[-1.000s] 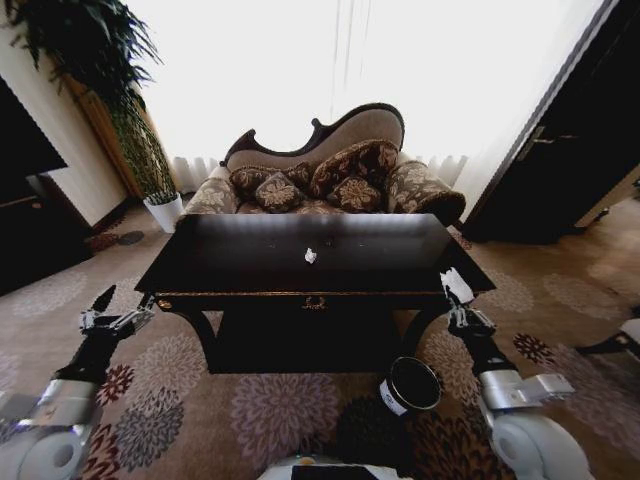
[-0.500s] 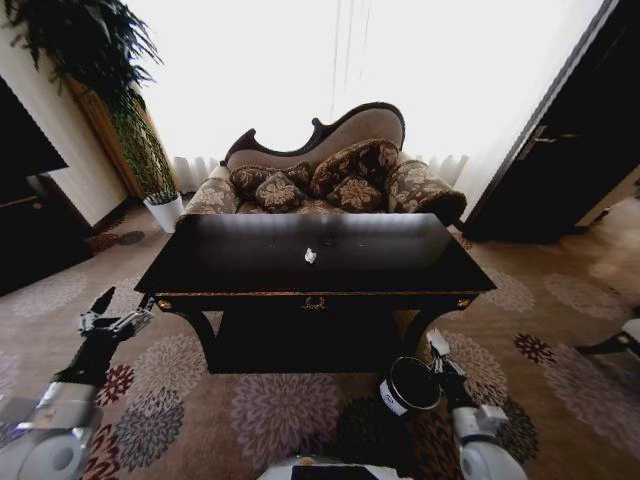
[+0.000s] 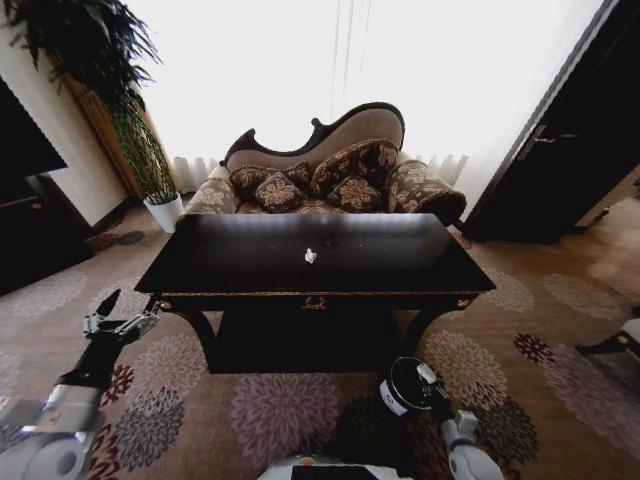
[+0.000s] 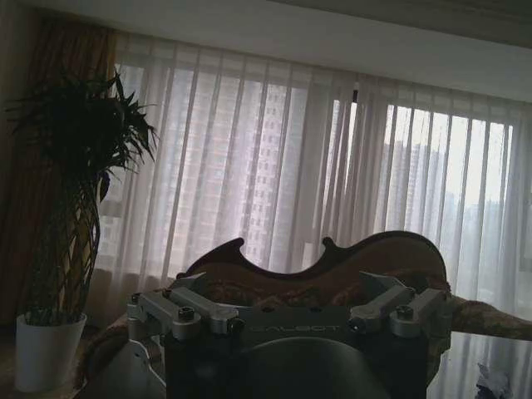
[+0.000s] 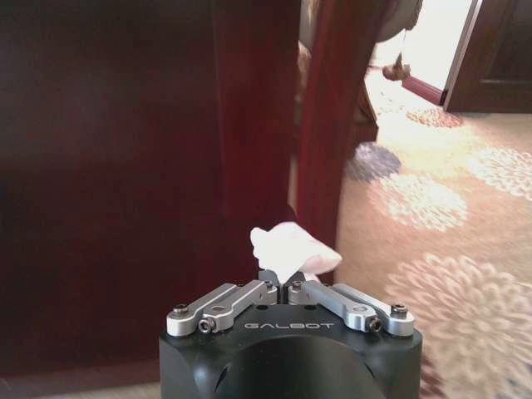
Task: Move to the front of the table and place the trash on the table into the trash bin.
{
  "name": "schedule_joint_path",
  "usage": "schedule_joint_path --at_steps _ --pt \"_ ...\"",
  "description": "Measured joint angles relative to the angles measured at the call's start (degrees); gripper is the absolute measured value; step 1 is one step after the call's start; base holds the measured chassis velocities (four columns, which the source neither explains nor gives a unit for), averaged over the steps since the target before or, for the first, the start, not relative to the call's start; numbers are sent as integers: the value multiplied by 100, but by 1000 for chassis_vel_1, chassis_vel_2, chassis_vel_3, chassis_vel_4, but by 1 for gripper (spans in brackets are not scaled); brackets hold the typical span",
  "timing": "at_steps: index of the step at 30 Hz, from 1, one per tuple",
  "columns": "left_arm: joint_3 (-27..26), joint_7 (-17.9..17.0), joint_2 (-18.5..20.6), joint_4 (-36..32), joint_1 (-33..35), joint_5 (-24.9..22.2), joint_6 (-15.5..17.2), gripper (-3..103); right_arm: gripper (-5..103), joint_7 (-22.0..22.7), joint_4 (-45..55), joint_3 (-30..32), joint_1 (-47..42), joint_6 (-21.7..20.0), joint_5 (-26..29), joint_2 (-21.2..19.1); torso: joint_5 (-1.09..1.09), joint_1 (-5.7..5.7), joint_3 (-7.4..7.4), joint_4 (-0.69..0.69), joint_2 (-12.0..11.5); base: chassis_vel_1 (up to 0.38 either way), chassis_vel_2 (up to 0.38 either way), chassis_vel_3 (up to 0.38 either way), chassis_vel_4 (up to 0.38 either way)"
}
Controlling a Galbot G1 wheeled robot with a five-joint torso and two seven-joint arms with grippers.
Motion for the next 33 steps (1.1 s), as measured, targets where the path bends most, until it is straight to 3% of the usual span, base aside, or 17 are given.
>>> schedule_joint_path --at_steps 6,12,31,33 --pt "-98 2 86 21 27 -69 0 100 1 60 -1009 -339 534 106 181 -276 1 0 0 -2 0 0 0 0 0" --pt "-94 9 134 21 87 -63 0 100 1 264 -1165 -595 889 1 541 -159 1 0 0 -1 0 0 0 0 0" --pt "-250 26 137 63 199 -75 -31 100 1 432 -1840 -1029 1749 -119 224 105 0 0 0 0 0 0 0 0 0" --pt "-239 26 132 75 184 -62 -31 100 11 503 -1833 -1037 1751 -196 228 112 0 0 0 -1 0 0 0 0 0"
